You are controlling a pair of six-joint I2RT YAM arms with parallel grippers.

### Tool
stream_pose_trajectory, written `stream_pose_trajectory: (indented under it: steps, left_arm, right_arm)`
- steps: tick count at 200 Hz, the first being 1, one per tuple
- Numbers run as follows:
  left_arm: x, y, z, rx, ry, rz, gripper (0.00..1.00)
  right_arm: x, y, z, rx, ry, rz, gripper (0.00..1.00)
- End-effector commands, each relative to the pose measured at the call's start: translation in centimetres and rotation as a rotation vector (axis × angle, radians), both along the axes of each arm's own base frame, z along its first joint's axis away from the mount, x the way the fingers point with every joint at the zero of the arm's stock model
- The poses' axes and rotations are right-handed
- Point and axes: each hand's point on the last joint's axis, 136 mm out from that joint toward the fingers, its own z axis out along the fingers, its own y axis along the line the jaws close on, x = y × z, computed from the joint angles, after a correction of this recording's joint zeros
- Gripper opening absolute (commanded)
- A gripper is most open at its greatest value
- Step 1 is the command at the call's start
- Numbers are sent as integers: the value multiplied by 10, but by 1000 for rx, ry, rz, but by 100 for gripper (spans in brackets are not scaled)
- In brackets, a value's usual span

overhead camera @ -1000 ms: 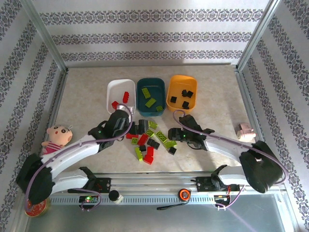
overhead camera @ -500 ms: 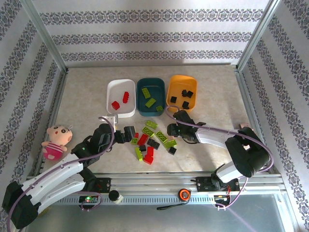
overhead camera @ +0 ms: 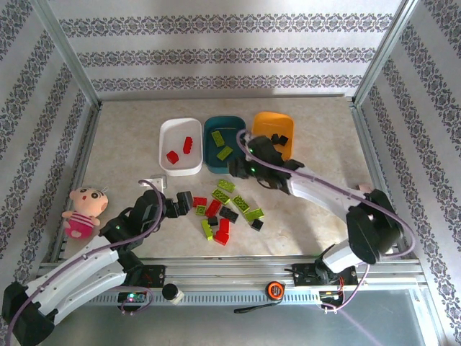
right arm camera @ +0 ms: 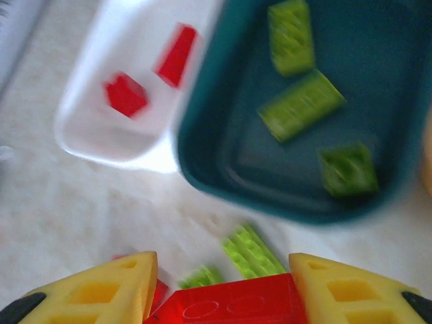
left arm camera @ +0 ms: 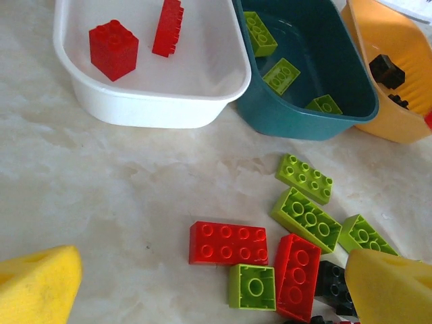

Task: Sort the legos into containers by color
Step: Place the lego in the container.

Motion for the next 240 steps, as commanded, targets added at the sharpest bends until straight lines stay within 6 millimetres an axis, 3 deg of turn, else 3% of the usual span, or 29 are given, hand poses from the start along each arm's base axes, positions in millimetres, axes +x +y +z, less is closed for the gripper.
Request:
stream_pose_trajectory:
  steps: [1,29,80,119,144,179,202,225,240]
  left_arm:
    - [-5,11,-6,13,19,39,100]
    - [-11,15,-9,10,35,41,100]
    - [-17,20,-9,2,38,49,100]
    - [-17,19,-9,0,40,44,100]
    - [-16,14,-8,-13,37,24,100]
    - [-14,0,-6,-20,57,-37,99]
    - [-14,-19,-11,-19,125,-116,92]
    - [-20,-41,-33,-18,263,-198,80]
    - [-27,-54,-49,-12,342,-244,78]
  right_arm:
    - [13,48,5,25,-18,120,38]
    - [44,95,2,70,0,165,39]
    - [85,150,-8,136,24,186,43]
    - [97,163,1,174,12,176,67]
    - [95,155,19,180,-19,167,69]
    - [80,129,32,166,-50,148,69]
    - [62,106,23,142,-44,128,69]
    - [43,80,15,122,-30,107,69]
    - [32,63,8,111,-25,91,69]
